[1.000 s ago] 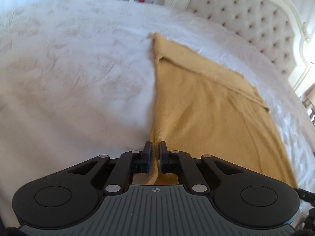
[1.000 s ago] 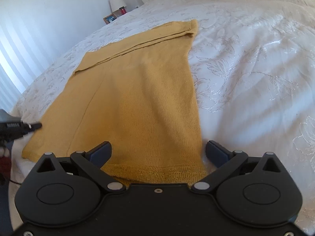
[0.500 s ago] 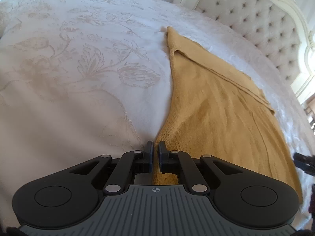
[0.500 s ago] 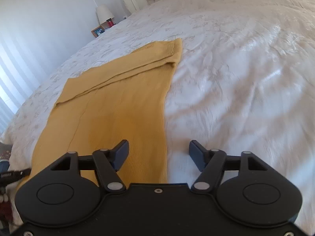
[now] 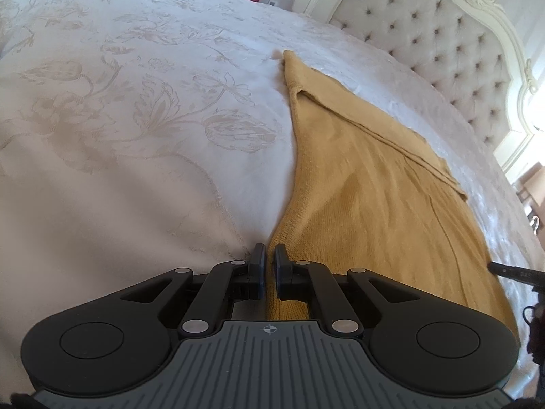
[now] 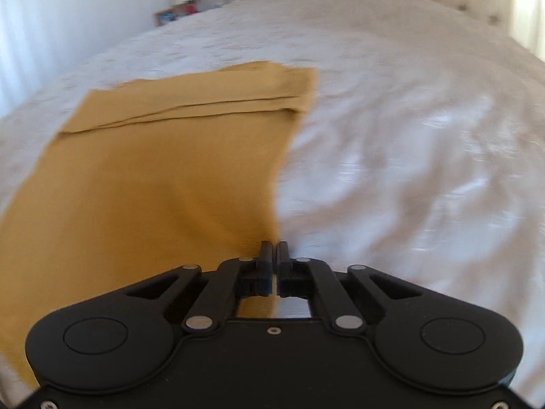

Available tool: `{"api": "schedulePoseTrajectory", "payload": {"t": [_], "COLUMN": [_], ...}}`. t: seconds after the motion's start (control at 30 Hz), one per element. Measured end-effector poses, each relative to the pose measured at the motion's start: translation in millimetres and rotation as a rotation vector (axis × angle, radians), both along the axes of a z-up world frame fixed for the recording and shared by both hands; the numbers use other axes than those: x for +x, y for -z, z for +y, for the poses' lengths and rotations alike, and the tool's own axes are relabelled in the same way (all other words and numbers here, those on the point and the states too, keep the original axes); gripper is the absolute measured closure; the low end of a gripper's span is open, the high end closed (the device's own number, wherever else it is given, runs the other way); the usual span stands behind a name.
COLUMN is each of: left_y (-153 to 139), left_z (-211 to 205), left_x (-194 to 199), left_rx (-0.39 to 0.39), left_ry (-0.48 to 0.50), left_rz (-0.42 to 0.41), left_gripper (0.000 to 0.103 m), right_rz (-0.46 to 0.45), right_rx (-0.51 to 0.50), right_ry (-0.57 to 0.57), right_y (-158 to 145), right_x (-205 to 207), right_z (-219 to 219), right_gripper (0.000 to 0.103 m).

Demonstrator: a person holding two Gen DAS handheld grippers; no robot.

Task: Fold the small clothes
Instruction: 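Grasp the sweater hem edge with the left gripper, then grasp the hem with the right gripper while the left gripper holds it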

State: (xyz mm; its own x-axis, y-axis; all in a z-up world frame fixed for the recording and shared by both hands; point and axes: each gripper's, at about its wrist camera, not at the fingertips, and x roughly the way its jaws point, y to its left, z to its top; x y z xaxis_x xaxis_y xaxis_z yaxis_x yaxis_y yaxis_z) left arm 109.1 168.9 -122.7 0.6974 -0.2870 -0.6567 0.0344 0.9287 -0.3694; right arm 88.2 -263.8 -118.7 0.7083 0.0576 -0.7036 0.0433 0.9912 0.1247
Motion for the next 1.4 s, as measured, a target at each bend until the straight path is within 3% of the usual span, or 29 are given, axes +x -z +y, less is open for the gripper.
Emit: {"api": "schedulePoseTrajectory", "payload": {"t": [0.13, 0.2, 0.27, 0.3, 0.33, 0.4, 0.5, 0.6, 0.8, 1.17, 1.2, 1.23, 1.27, 1.3, 1.33, 1.4], "left_y": [-2.5, -5.6, -9.2, -10.8, -12.5, -15.3, -16.3, -14.8, -12.6, -9.0, -9.6, -9.9, -10.6, -11.6, -12.4, -11.9], "left_z": [-1.8, -3.9, -8.0, -10.6, -14.3, -25.4, -41.7, -45.3, -41.5, -38.9, -39.6, -39.7, -40.1, -40.0, -38.1, -32.5], "left_x": [1.2, 1.3, -0.1, -2.0, -4.3, -10.5, -19.6, -25.0, -30.5, -29.5, -29.6, -29.8, -30.1, -31.6, -31.7, -31.8], "left_rx": [0.016, 0.030, 0.041, 0.034, 0.031, 0.066, 0.164, 0.175, 0.136, 0.114, 0.119, 0.125, 0.131, 0.136, 0.127, 0.057], "left_ry": [0.014, 0.029, 0.061, 0.087, 0.114, 0.162, 0.209, 0.218, 0.205, 0.208, 0.210, 0.211, 0.209, 0.201, 0.191, 0.190], "left_rz": [0.004, 0.011, 0.014, 0.011, 0.011, 0.012, 0.008, 0.012, 0.017, 0.010, 0.011, 0.012, 0.011, 0.009, 0.012, 0.032], "left_gripper": [0.096, 0.094, 0.080, 0.063, 0.047, 0.036, 0.034, 0.033, 0.033, 0.034, 0.034, 0.036, 0.040, 0.063, 0.095, 0.095], "right_rz": [-0.007, -0.008, 0.000, 0.007, 0.015, 0.030, 0.049, 0.064, 0.087, 0.092, 0.095, 0.097, 0.100, 0.108, 0.106, 0.080], "right_rx": [0.082, 0.107, 0.135, 0.144, 0.156, 0.186, 0.242, 0.301, 0.407, 0.489, 0.494, 0.493, 0.488, 0.488, 0.492, 0.465], "right_ry": [0.011, -0.002, -0.004, -0.001, -0.002, 0.005, 0.021, 0.044, 0.071, 0.035, 0.026, 0.018, 0.013, 0.004, -0.001, -0.005], "right_y": [1.4, -3.0, -5.5, -5.3, -4.3, -1.0, 3.8, 5.7, 11.3, 22.4, 22.6, 22.4, 22.4, 23.2, 23.3, 18.7], "right_x": [-6.3, -14.5, -25.3, -30.9, -38.0, -49.8, -67.0, -79.7, -99.7, -104.1, -103.7, -103.1, -103.9, -103.8, -104.2, -107.4], "right_z": [-13.9, -16.9, -19.2, -19.8, -20.8, -22.2, -24.9, -28.0, -33.9, -28.6, -27.3, -25.8, -23.8, -21.8, -20.0, -16.1], "right_gripper": [0.096, 0.084, 0.084, 0.080, 0.066, 0.051, 0.051, 0.051, 0.051, 0.051, 0.052, 0.060, 0.071, 0.087, 0.088, 0.088]}}
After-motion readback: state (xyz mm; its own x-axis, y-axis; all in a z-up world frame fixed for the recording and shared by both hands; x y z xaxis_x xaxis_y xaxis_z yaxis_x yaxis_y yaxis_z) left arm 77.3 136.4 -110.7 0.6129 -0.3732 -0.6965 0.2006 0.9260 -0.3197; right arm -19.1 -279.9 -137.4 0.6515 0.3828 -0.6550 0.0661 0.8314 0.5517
